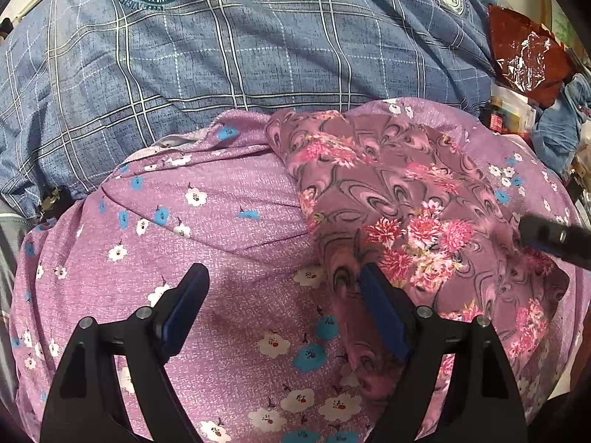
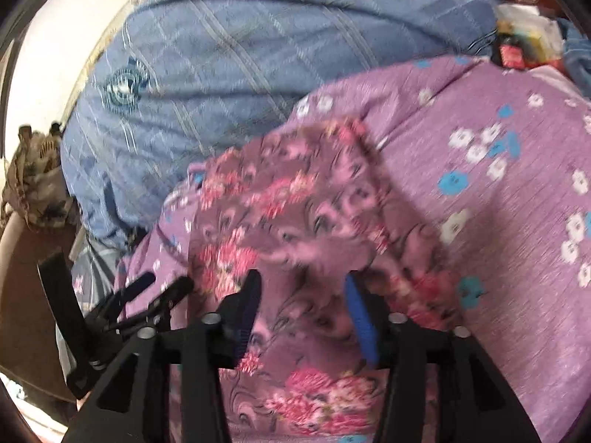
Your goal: Fold small clothes
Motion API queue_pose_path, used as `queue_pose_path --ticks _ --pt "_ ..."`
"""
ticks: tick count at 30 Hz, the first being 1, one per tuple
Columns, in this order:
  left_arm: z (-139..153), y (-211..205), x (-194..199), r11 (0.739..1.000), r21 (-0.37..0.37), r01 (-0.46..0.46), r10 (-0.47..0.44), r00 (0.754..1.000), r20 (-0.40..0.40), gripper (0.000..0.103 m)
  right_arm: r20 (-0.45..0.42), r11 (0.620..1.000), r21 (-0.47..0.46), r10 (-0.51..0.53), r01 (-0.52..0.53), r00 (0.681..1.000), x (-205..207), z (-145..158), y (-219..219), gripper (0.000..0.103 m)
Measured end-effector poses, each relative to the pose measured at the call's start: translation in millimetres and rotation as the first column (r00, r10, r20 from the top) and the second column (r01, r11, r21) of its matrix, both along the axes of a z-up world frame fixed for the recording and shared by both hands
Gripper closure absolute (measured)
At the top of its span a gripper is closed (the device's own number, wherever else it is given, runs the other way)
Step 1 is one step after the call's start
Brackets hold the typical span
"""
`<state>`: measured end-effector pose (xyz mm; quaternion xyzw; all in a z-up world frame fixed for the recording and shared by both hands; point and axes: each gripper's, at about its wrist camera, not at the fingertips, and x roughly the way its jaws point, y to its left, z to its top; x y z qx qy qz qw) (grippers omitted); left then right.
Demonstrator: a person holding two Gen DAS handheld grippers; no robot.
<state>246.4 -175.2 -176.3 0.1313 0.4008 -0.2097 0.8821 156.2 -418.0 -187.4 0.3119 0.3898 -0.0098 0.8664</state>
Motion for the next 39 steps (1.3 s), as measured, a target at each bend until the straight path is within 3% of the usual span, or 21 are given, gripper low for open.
queue_pose_path --ticks 4,13,20,39 --pt "3.8 -0.2 1.2 1.000 -0.023 0.004 -0.004 1.000 0.005 0.019 0.033 0.999 0.022 -0.040 0.039 0.999 -1.4 -1.0 -17.9 0.041" --pt "4.4 -8.7 1.8 0.994 -0.094 0.051 -0.054 0.998 -0.032 0.019 0.022 0.993 0.108 -0.052 0.050 0.998 6.0 -15.6 -49.0 0.036" --pt "-1.0 -16.3 1.7 0.992 -0.106 0.069 -0.076 0.995 -0.057 0.019 0.018 0.986 0.162 -0.051 0.047 0.999 8.2 -24.7 -64.1 0.035" --pt "-11.6 -25.9 -0.2 0.987 -0.115 0.114 -0.127 0.986 -0.111 0.019 0.009 0.983 0.181 -0.002 0.001 1.000 15.2 -33.9 -60.3 0.035"
